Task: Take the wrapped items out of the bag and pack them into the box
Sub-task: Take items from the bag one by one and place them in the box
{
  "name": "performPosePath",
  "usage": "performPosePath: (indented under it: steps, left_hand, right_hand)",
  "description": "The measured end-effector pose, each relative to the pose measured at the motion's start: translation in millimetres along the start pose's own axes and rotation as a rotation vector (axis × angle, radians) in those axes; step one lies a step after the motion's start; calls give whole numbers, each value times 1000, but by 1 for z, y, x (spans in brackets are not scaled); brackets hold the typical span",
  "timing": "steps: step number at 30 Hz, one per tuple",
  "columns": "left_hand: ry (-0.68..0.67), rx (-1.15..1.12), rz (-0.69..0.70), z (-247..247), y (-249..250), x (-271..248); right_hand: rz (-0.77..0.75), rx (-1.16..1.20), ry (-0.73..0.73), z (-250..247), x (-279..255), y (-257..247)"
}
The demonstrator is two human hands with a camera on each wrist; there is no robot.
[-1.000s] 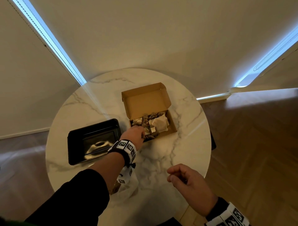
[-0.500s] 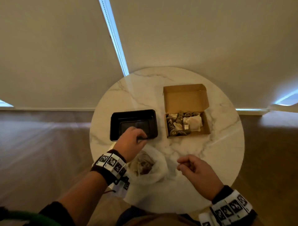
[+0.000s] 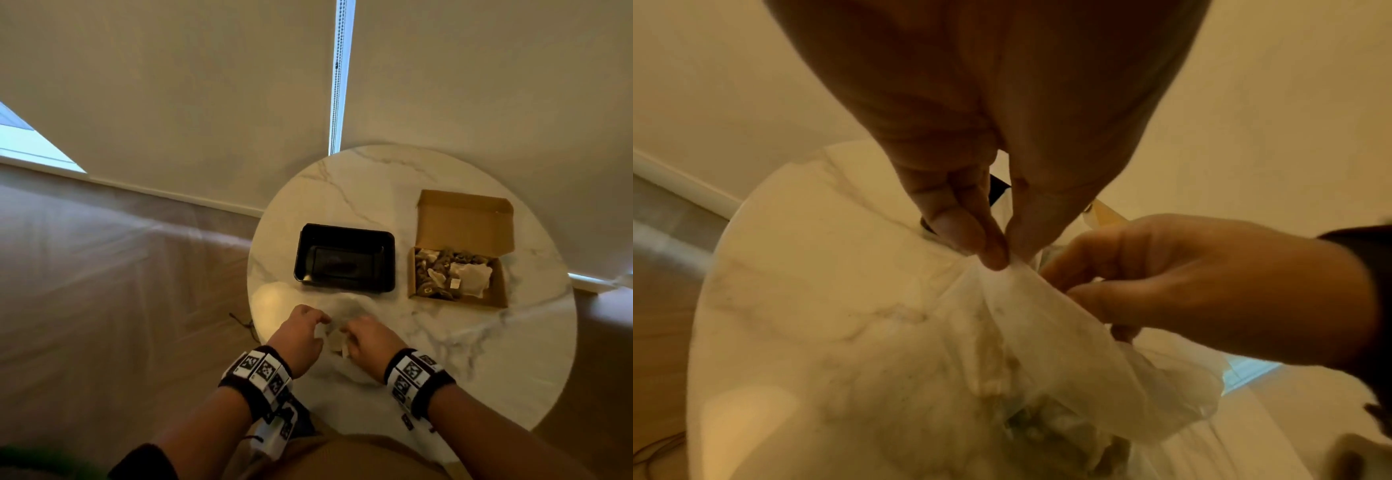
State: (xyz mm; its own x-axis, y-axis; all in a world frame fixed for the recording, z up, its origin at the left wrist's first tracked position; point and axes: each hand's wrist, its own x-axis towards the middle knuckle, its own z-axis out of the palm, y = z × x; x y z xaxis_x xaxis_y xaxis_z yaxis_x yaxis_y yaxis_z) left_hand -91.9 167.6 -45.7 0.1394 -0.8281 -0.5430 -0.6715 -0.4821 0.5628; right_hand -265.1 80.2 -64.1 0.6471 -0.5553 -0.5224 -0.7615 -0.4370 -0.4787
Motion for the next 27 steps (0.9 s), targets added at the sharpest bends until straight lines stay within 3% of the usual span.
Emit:
performPosePath:
  steps: [8, 11, 21, 27]
  left_hand:
    - [-71, 4, 99, 1, 3, 0]
    - [-101, 35, 132, 3, -1, 2]
    - [-9, 162, 131, -24, 11, -8]
    - [-17, 214, 150, -39, 9, -5]
  right_hand:
    - [23, -258, -99, 23, 26, -28]
    - [13, -295, -75, 23, 23, -27]
    - [54, -93, -12, 18, 6, -22]
    - [15, 119, 169, -4, -16, -15]
